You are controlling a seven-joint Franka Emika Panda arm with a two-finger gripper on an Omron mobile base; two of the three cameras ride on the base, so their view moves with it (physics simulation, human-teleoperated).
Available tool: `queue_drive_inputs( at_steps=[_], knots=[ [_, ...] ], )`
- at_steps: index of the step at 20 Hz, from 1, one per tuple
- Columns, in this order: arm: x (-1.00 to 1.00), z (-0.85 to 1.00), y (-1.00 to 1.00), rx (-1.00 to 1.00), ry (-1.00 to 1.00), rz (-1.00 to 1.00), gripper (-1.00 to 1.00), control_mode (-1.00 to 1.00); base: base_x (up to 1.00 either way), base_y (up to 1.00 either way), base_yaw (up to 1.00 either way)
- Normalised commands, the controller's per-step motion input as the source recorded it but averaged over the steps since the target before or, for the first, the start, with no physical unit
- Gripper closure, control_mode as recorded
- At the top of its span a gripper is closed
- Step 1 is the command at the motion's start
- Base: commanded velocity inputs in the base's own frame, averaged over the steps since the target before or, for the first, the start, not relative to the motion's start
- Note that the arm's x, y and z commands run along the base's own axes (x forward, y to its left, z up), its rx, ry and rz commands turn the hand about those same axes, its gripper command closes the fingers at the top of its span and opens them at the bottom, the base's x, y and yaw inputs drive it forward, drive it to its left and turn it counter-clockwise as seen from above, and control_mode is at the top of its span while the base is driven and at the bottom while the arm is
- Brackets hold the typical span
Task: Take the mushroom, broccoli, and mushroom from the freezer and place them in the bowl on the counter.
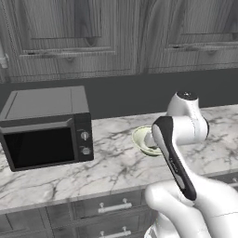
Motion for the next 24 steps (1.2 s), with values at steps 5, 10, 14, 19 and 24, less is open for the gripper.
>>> queue_drive_inputs(
  at_steps=[5,10,14,19,24],
  knots=[
    [-0.76,0.61,-0.05,0.0,0.0,0.0,-1.0,-1.0,0.0,0.0,0.0],
    [-0.69,0.39,-0.07,0.0,0.0,0.0,-1.0,-1.0,0.0,0.0,0.0],
    [-0.42,0.38,-0.02,0.0,0.0,0.0,-1.0,-1.0,0.0,0.0,0.0],
    [-0.26,0.39,0.0,0.0,0.0,0.0,-1.0,-1.0,0.0,0.0,0.0],
    [-0.07,0.24,0.0,0.0,0.0,0.0,-1.0,1.0,-0.24,-0.01,0.0]
  ],
)
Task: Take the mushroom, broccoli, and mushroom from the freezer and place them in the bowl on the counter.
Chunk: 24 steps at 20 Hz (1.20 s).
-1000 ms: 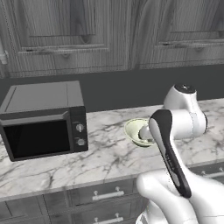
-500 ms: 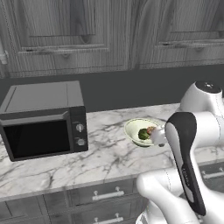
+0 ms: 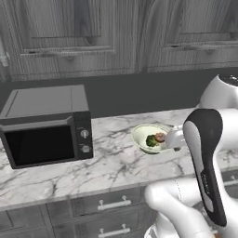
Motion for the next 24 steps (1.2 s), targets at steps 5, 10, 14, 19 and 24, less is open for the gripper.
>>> queue_drive_inputs(
  at_steps=[5,10,14,19,24],
  knots=[
    [0.0,0.0,0.0,0.0,0.0,0.0,-1.0,1.0,-1.0,0.0,0.0],
    [0.0,0.0,0.0,0.0,0.0,0.0,-1.0,1.0,-0.98,0.58,0.0],
    [0.0,0.0,0.0,0.0,0.0,0.0,-1.0,1.0,-0.59,1.0,0.0],
    [0.0,0.0,0.0,0.0,0.0,0.0,-1.0,1.0,-0.32,1.0,0.0],
    [0.0,0.0,0.0,0.0,0.0,0.0,-1.0,1.0,-0.45,1.0,0.0]
  ],
)
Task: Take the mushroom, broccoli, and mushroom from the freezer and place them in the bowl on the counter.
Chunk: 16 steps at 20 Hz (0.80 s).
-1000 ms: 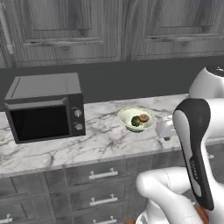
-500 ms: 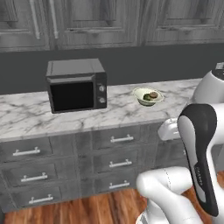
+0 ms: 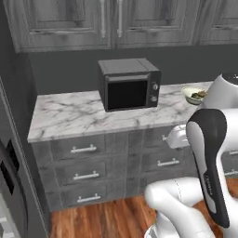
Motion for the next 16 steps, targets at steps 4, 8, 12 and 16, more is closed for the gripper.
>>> queue_drive_inputs(
  at_steps=[4,8,12,16],
  knots=[
    [0.0,0.0,0.0,0.0,0.0,0.0,-1.0,1.0,-0.54,0.78,0.0],
    [0.0,0.0,0.0,0.0,0.0,0.0,-1.0,1.0,-0.48,0.76,0.0],
    [0.0,0.0,0.0,0.0,0.0,0.0,-1.0,1.0,-0.57,0.86,0.0],
    [0.0,0.0,0.0,0.0,0.0,0.0,-1.0,1.0,-0.34,0.94,0.0]
  ],
)
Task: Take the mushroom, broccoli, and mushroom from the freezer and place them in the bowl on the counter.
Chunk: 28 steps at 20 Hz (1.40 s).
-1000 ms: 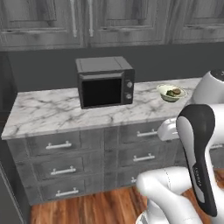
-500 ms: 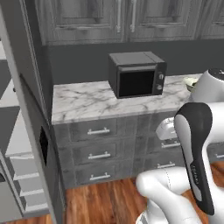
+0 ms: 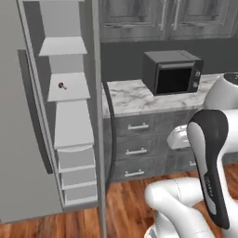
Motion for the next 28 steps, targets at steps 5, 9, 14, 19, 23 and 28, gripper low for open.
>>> queue_drive_inputs(
  at_steps=[5,9,14,19,23,28],
  knots=[
    [0.0,0.0,0.0,0.0,0.0,0.0,-1.0,1.0,0.0,1.0,0.0],
    [0.0,0.0,0.0,0.0,0.0,0.0,-1.0,1.0,0.0,0.99,0.0],
    [0.0,0.0,0.0,0.0,0.0,0.0,-1.0,1.0,0.13,0.81,0.0],
    [0.0,0.0,0.0,0.0,0.0,0.0,-1.0,1.0,0.38,0.32,0.0],
    [0.0,0.0,0.0,0.0,0.0,0.0,-1.0,1.0,0.59,0.06,0.0],
    [0.0,0.0,0.0,0.0,0.0,0.0,-1.0,1.0,0.76,-0.02,0.03]
  ],
)
